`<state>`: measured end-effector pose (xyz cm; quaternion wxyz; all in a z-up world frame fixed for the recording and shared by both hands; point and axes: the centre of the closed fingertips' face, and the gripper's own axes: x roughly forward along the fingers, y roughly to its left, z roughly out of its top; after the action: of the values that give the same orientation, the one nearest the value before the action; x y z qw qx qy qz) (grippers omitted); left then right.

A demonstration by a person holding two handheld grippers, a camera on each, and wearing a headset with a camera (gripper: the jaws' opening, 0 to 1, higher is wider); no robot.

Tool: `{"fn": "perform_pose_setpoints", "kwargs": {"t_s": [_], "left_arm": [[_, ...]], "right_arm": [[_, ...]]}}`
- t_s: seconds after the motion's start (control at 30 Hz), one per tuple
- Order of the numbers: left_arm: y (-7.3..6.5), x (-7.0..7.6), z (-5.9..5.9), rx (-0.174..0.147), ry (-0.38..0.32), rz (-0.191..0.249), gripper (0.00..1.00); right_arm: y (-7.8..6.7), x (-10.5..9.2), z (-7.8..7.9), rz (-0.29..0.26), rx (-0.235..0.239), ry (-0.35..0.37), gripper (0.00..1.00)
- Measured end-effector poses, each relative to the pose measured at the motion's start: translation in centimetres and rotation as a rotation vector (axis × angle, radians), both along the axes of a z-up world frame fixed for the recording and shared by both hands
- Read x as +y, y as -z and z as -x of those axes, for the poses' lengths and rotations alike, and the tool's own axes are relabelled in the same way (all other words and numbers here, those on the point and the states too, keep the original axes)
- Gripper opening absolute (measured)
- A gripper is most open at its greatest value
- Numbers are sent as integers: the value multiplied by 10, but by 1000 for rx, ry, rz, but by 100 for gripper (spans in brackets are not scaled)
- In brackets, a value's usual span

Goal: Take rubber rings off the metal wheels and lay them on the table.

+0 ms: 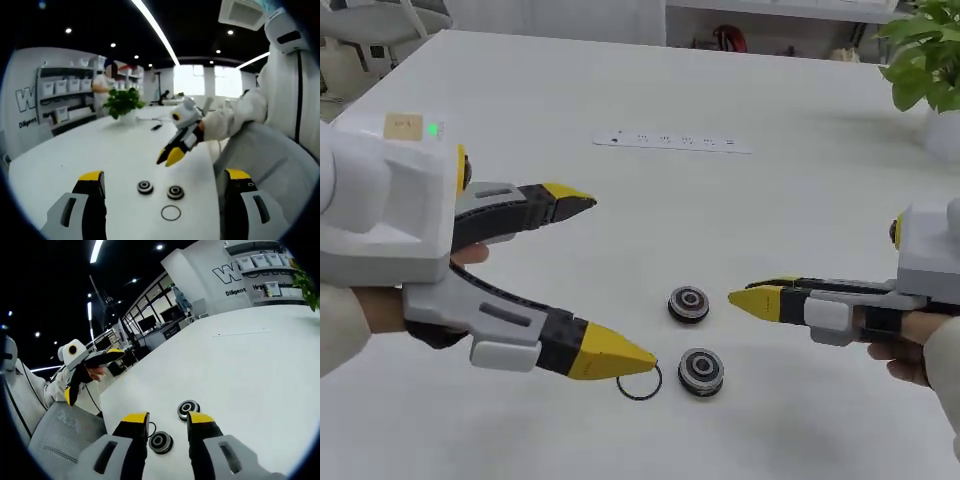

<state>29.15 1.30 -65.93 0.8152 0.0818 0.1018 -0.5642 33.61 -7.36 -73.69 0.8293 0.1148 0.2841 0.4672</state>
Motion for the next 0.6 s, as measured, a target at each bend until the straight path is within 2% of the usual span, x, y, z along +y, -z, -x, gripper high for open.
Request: {"fn": "perform_pose_setpoints", "kwargs": {"t_s": [0.13, 0.33, 0.47, 0.6], "left_arm": [[-14, -3, -7, -44, 9, -22, 100], [-29, -16, -18, -90, 41, -39, 98], [-30, -28, -20, -98, 73, -37, 98], [-24, -38, -25, -99, 96, -58, 96]], "right_arm": [[7, 6, 9, 47, -12, -64, 29], [16, 10, 19, 103, -27, -130, 32], [21, 10, 23, 126, -29, -157, 33], [25, 11, 27, 125, -19, -180, 35]]}}
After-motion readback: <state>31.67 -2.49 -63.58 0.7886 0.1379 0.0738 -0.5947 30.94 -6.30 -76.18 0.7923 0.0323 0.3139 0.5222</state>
